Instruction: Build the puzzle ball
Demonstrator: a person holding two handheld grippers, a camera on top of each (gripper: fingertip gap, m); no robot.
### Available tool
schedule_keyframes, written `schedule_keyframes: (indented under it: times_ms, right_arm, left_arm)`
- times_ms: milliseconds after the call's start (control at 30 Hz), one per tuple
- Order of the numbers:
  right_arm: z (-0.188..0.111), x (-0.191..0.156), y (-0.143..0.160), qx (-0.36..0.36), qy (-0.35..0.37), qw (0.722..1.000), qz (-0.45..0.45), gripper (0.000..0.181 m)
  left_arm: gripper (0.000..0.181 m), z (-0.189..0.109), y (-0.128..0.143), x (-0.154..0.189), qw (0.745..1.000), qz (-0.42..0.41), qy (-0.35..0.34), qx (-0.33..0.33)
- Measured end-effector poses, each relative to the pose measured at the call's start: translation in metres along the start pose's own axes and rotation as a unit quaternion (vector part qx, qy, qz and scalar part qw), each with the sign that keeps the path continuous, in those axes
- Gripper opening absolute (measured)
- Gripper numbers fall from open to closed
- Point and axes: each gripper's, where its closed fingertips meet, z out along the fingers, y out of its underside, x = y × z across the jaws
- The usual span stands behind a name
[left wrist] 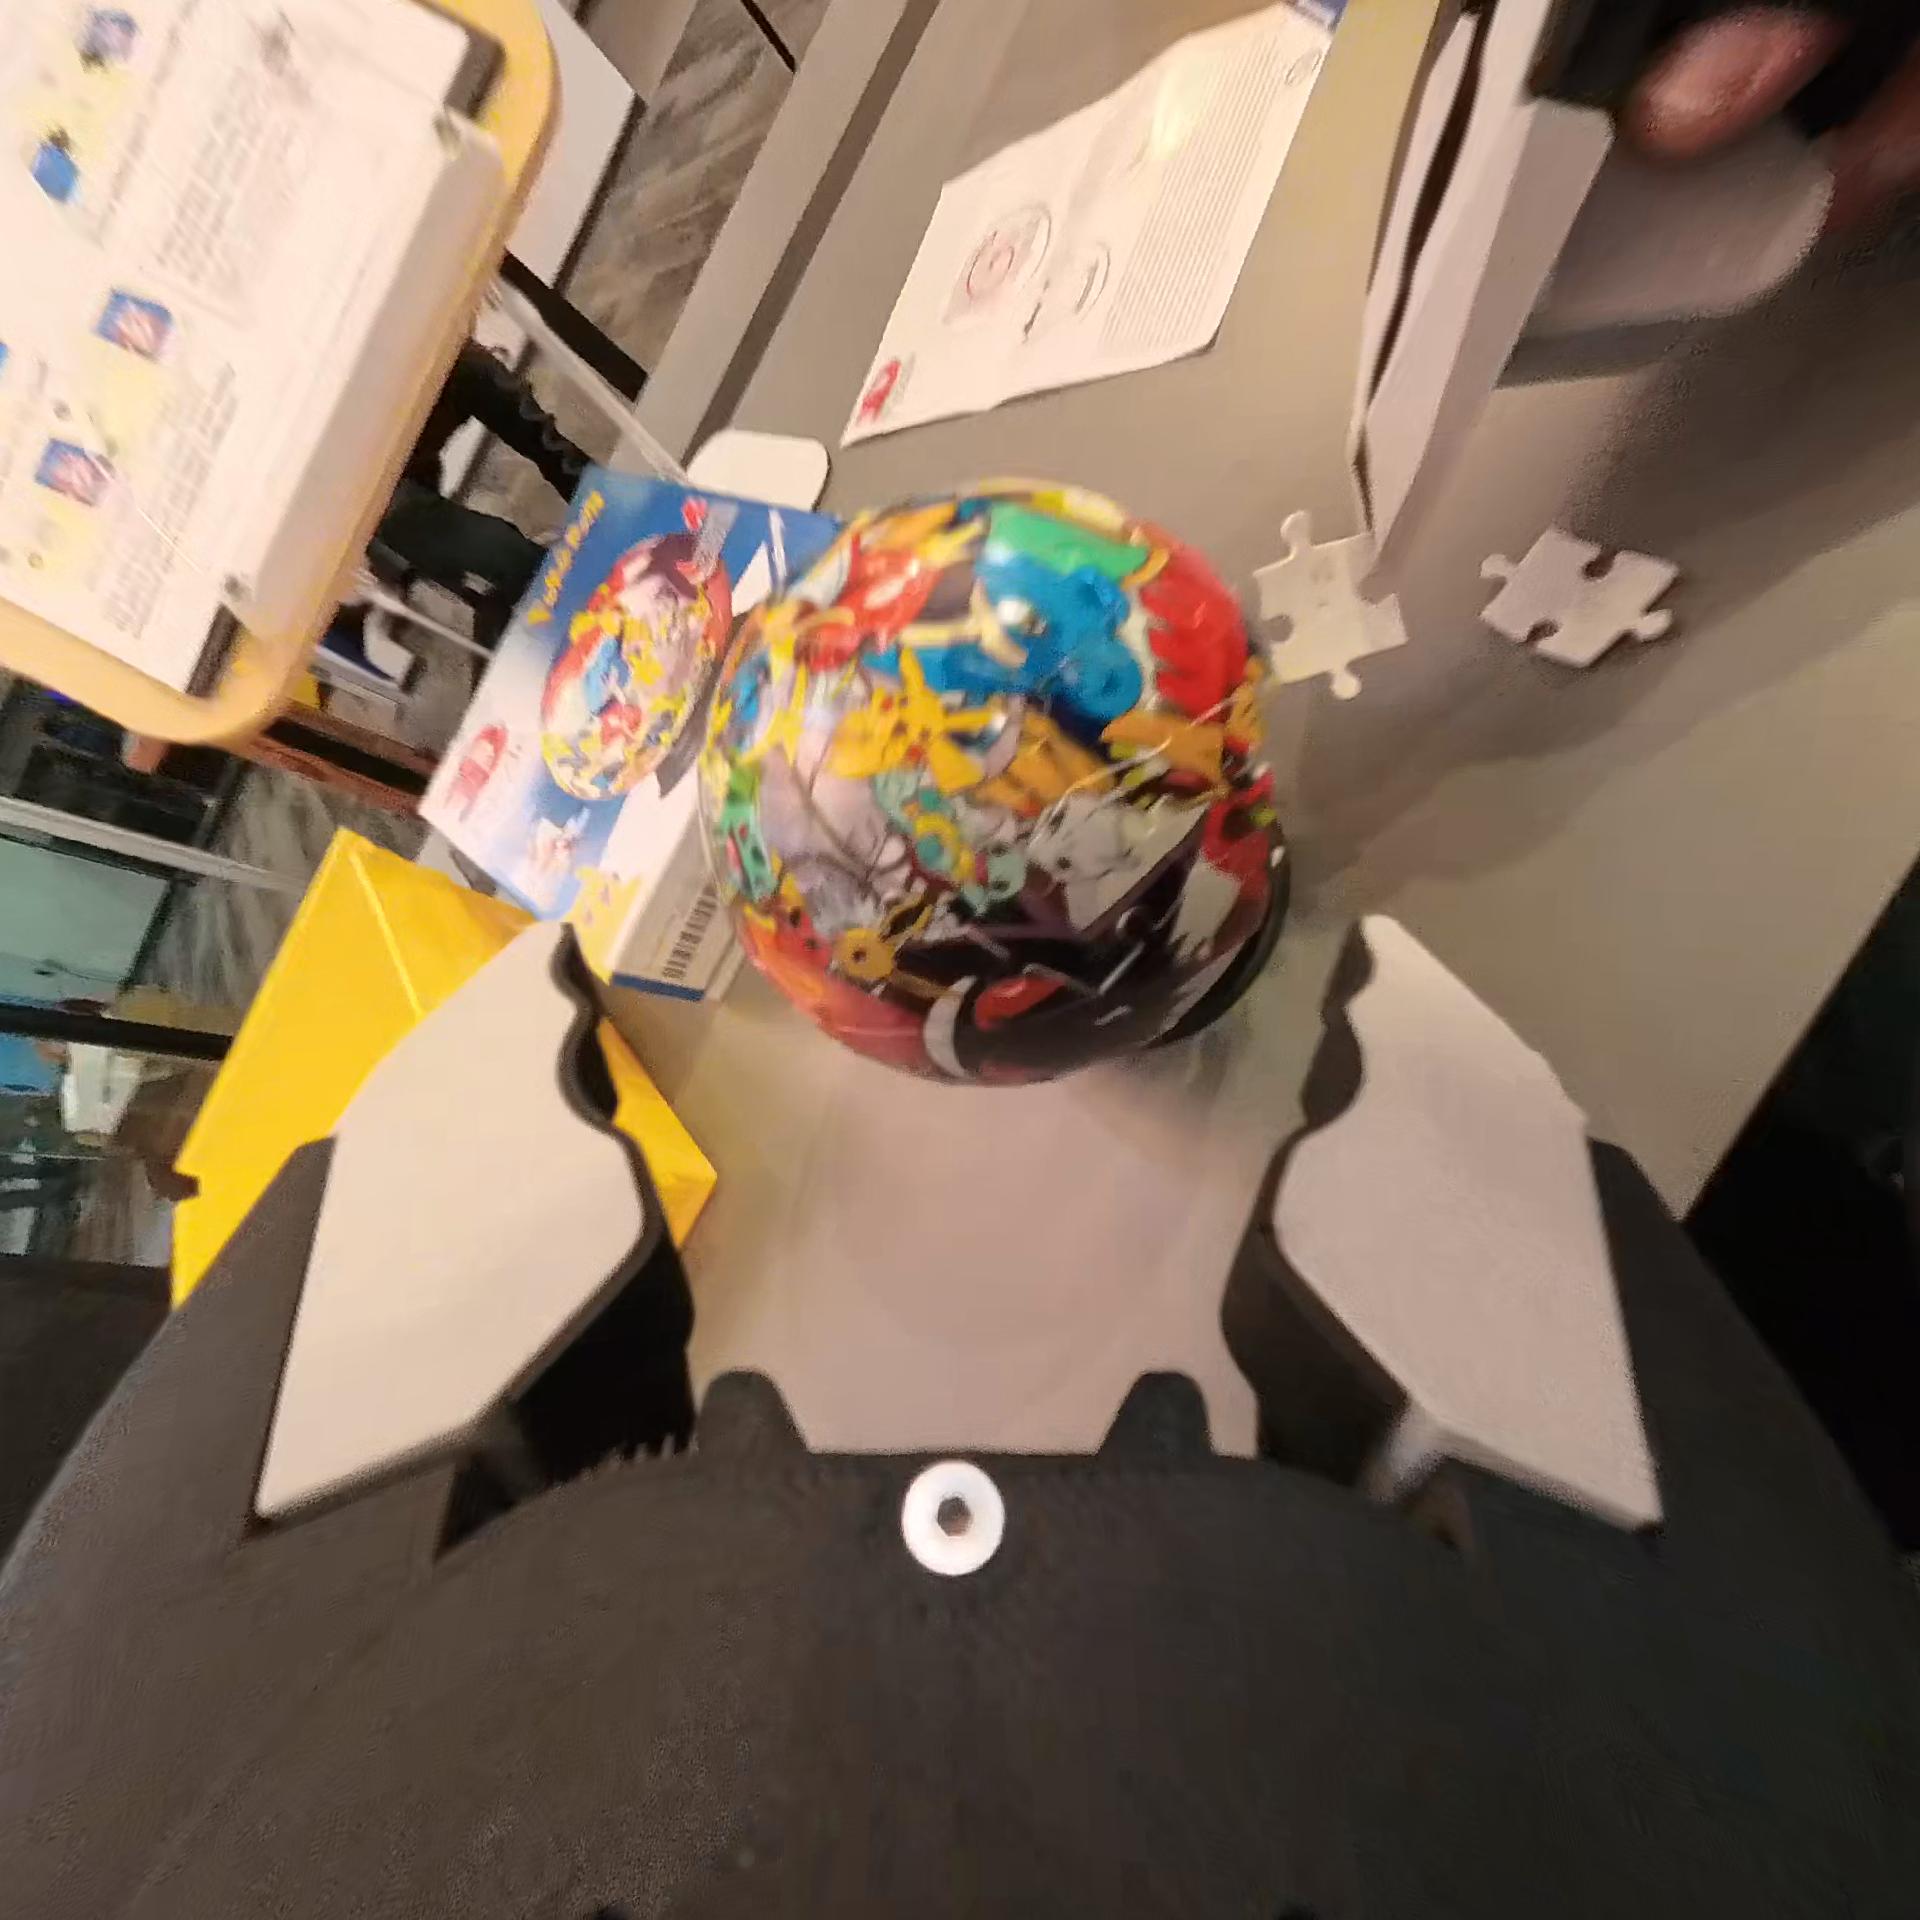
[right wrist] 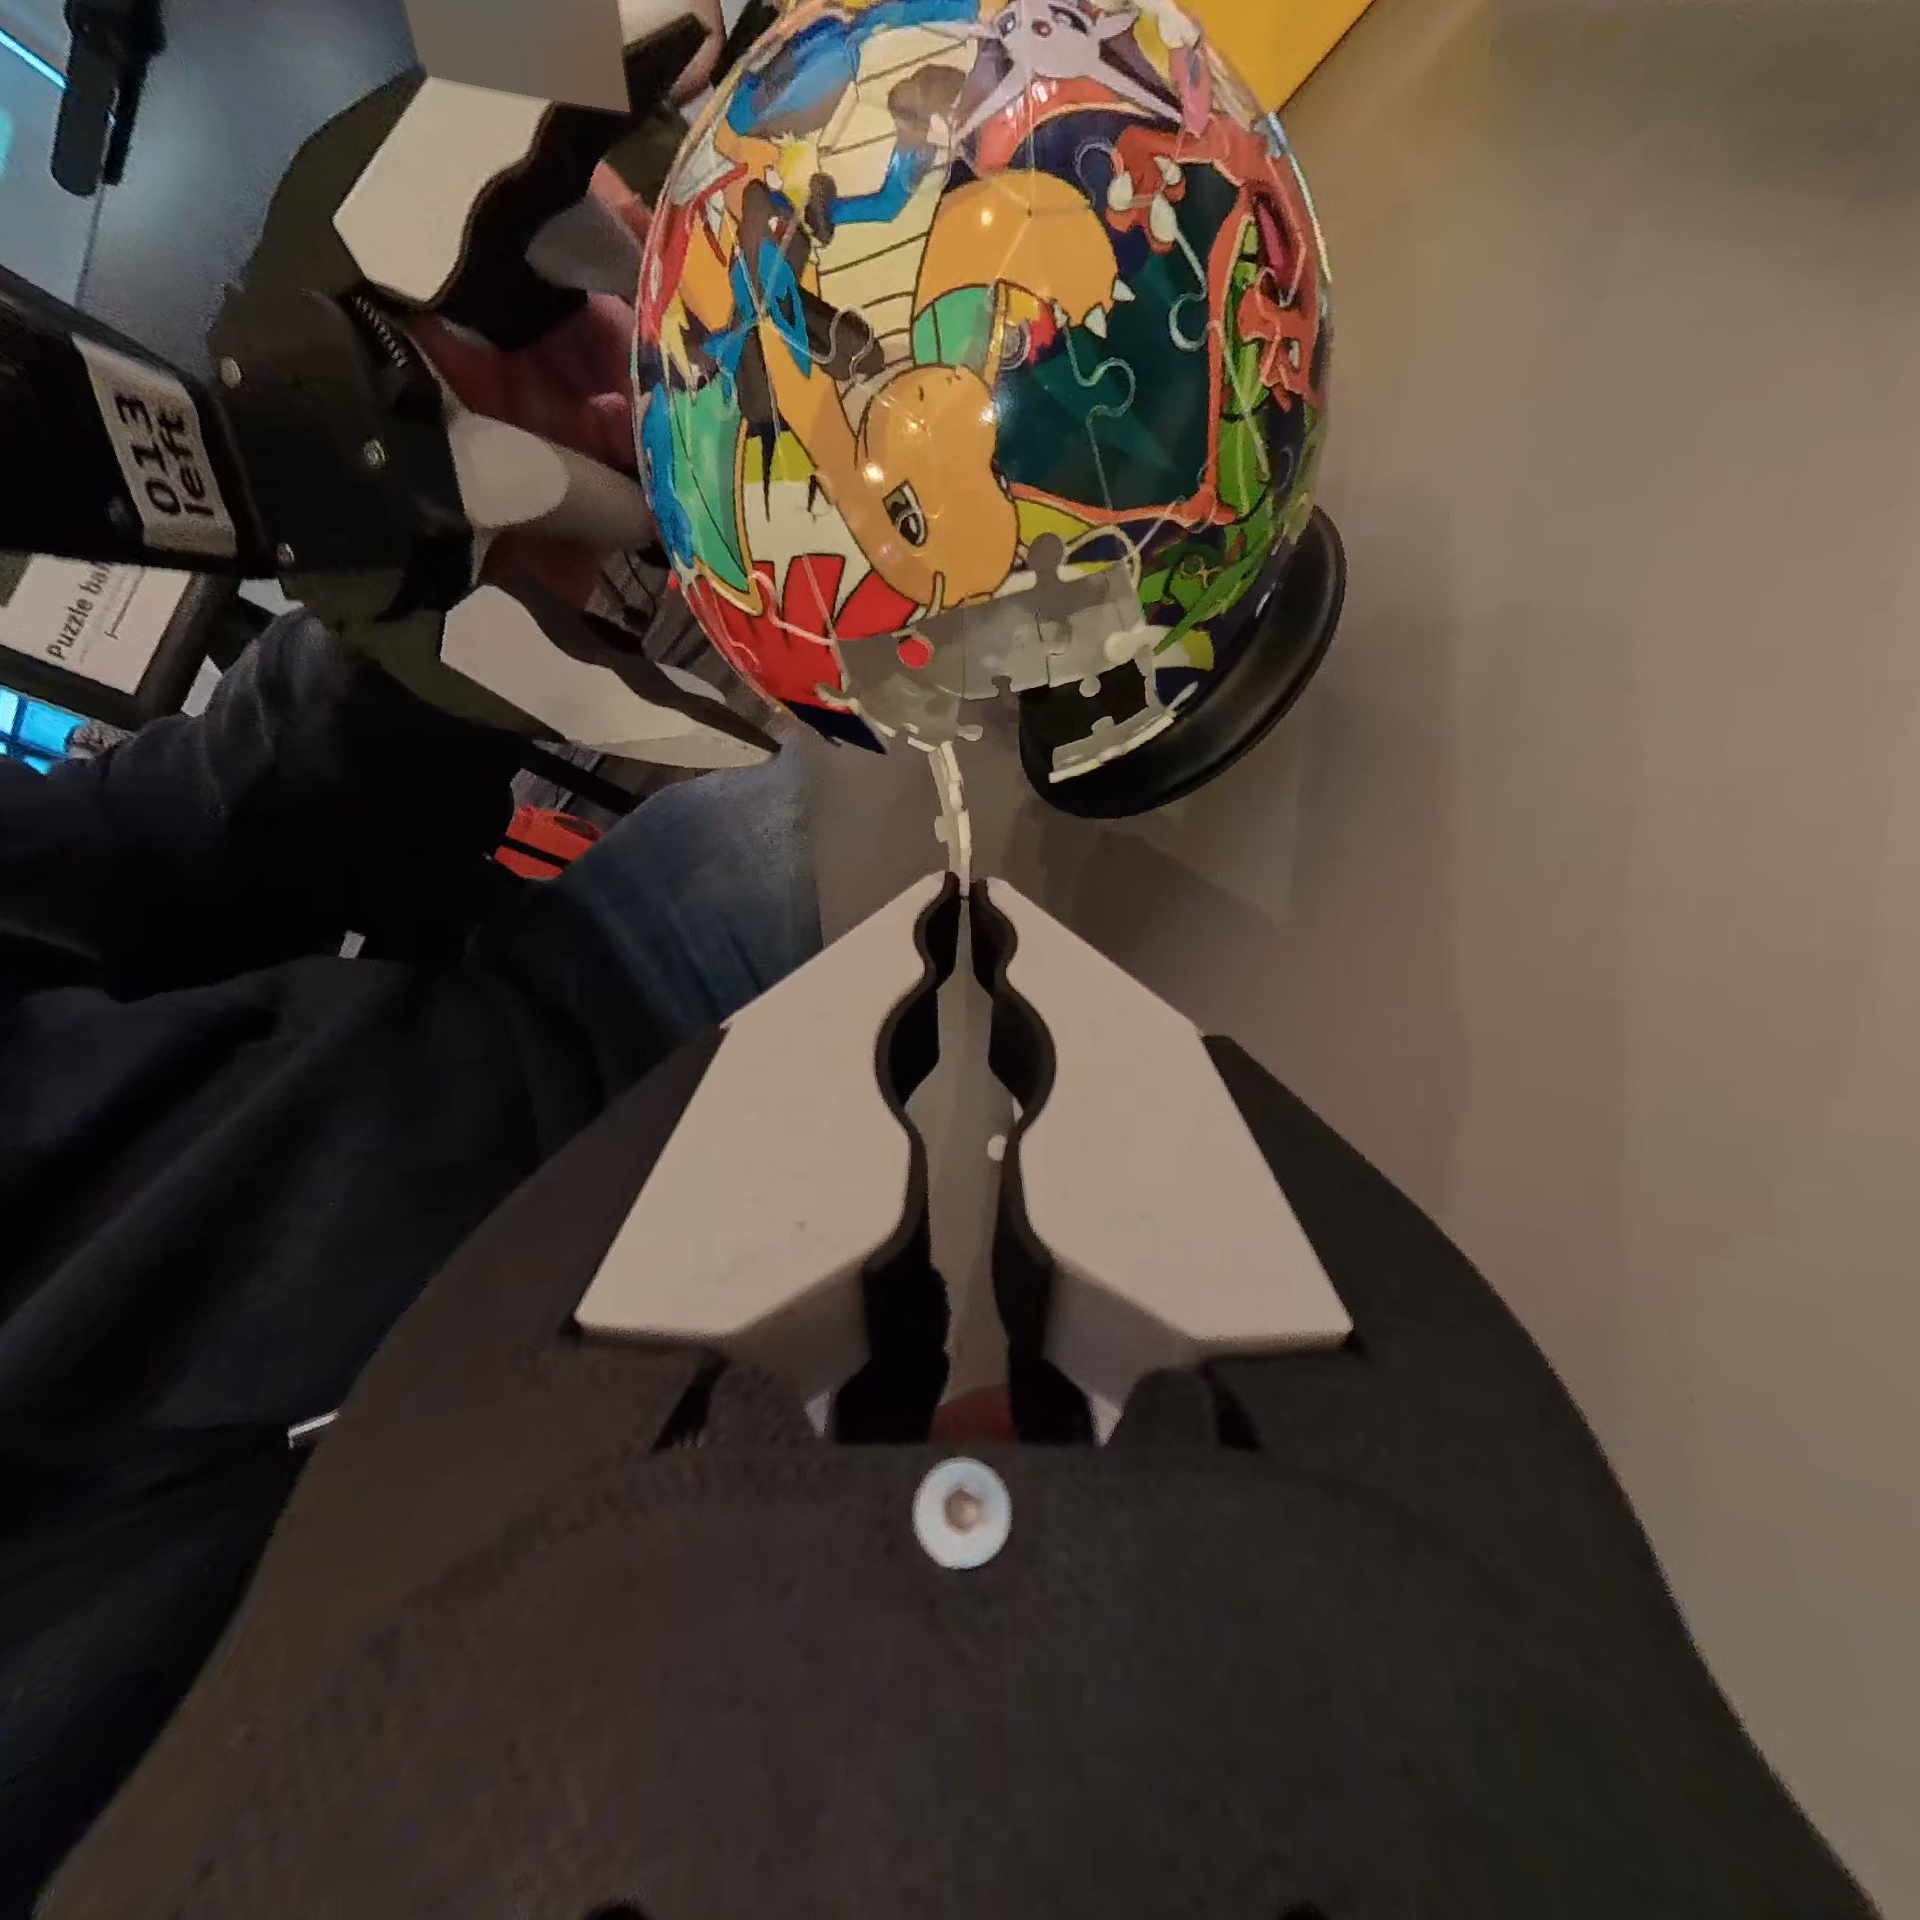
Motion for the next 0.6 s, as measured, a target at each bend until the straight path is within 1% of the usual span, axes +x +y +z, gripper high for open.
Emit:
schedule_keyframes:
  times_ms: [33, 167, 300, 400, 600]
  right_arm:
    - [0.003, 0.0, 0.0, -0.006, -0.001, 1.0, -0.003, 0.0]
    - [0.012, 0.001, -0.002, -0.021, 0.01, 1.0, -0.017, 0.0]
    - [0.019, 0.007, -0.004, -0.032, 0.02, 0.999, -0.024, 0.0]
    - [0.023, 0.006, -0.008, -0.035, 0.019, 0.999, -0.029, 0.0]
    - [0.03, 0.008, -0.01, -0.055, 0.033, 0.997, -0.041, 0.0]
  left_arm:
    - [0.136, 0.004, 0.007, -0.002, 1.0, -0.008, 0.008, -0.008]
    - [0.14, 0.008, 0.013, -0.001, 0.999, -0.027, 0.034, 0.001]
    - [0.14, 0.017, 0.018, 0.004, 0.999, -0.017, 0.042, -0.002]
    - [0.139, 0.02, 0.016, 0.004, 0.999, -0.026, 0.045, 0.009]
    - [0.138, 0.027, 0.018, 0.007, 0.999, -0.018, 0.047, 0.008]
